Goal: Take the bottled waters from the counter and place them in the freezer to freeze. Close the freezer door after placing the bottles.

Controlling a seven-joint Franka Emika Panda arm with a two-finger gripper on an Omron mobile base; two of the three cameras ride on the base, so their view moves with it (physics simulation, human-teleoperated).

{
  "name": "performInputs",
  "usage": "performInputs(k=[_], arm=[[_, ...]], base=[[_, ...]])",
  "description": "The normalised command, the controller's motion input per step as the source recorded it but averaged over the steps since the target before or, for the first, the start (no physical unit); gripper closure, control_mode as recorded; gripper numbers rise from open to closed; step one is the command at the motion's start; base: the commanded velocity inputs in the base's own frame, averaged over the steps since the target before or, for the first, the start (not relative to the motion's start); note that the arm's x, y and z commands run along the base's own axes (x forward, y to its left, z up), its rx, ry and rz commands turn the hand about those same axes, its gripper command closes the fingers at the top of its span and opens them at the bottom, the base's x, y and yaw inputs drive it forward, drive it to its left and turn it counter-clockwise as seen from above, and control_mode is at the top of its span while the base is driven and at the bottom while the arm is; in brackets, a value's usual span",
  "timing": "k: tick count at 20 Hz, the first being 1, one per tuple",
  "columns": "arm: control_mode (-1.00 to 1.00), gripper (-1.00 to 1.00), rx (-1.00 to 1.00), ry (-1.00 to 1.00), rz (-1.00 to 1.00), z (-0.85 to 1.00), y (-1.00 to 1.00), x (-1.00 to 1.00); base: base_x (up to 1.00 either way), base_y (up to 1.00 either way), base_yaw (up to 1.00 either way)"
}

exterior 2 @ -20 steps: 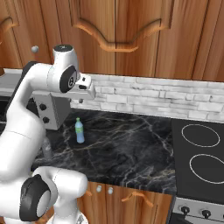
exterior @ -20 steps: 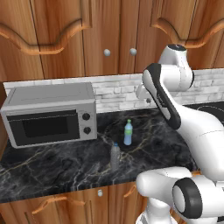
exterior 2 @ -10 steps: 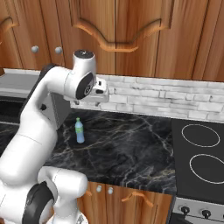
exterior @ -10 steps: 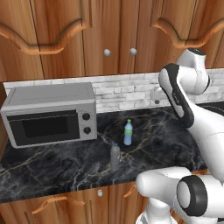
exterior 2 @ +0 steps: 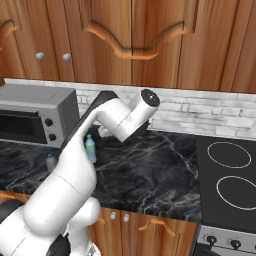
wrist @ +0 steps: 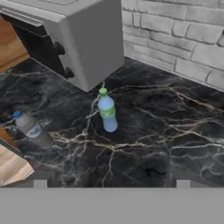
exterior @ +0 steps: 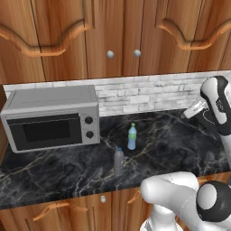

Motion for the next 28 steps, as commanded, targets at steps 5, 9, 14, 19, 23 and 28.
performInputs(k=[5,9,14,19,23,28], arm=[[-1.00,-1.00,0.11,-0.22,0.50,-0.47,-0.07,0.08],[-1.00,-1.00,0.00,-0.22,0.48,-0.50,-0.01,0.00],[-1.00,-1.00,-0.01,-0.24,0.29,-0.41,0.05,0.03],[-1.00,-1.00,0.00,-0.14,0.12,-0.27,0.17,0.39],[-1.00,-1.00,0.00,-0.05,0.07,-0.13,0.27,0.59],[-1.00,-1.00,0.02,-0.01,0.03,-0.04,0.24,0.34]], base=[[0.00,0.00,0.00],[0.00,0.00,0.00],[0.00,0.00,0.00],[0.00,0.00,0.00],[0.00,0.00,0.00],[0.00,0.00,0.00]])
